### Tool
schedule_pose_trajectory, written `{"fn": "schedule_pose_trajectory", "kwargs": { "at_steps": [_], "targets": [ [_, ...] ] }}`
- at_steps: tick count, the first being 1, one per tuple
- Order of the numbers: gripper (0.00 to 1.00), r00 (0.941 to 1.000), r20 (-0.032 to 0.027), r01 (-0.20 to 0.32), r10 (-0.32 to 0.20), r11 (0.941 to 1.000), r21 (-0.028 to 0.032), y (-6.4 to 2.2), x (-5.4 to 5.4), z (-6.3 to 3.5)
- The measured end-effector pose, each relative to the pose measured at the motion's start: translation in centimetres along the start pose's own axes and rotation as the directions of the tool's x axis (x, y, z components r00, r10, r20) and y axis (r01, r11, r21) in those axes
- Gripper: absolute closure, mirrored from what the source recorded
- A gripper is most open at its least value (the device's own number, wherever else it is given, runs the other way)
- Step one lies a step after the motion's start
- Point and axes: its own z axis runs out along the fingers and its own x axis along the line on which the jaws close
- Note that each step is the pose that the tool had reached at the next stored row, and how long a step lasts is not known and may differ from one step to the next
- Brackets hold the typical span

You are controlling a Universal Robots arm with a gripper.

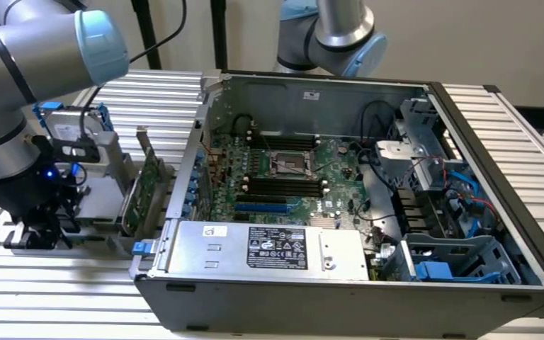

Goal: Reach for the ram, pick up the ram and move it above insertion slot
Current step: 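Pick up the ram and move it above insertion slot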

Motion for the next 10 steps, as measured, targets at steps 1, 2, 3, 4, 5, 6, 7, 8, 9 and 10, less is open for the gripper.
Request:
{"fn": "schedule_pose_trajectory", "kwargs": {
  "at_steps": [1,2,3,4,5,6,7,8,9,10],
  "targets": [
    [0.64,1.0,0.0,0.0,0.0,1.0,0.0,0.01,-0.08,0.01],
    [0.64,1.0,0.0001,0.0,0.0,1.0,0.0,0.01,-0.15,0.03],
    [0.64,1.0,0.0001,0.0,0.0,1.0,0.0001,0.03,-0.21,0.04],
    [0.64,1.0,0.0001,0.001,-0.001,1.0,0.0001,0.08,-0.23,0.06],
    [0.64,1.0,-0.0001,0.001,-0.001,1.0,-0.0001,0.15,-0.24,0.08],
    [0.64,1.0,-0.0001,0.003,-0.003,1.0,0.0,0.22,-0.24,0.12],
    [0.64,1.0,-0.0002,0.004,-0.004,1.0,-0.0001,0.29,-0.24,0.16],
    [0.64,1.0,-0.0001,0.006,-0.006,1.0,0.0,0.3,-0.23,0.2],
    [0.64,1.0,-0.0002,0.008,-0.008,1.0,0.0,0.3,-0.23,0.23],
    [0.64,0.9999,-0.0002,0.01,-0.01,0.9999,0.0001,0.3,-0.23,0.27]
  ]
}}
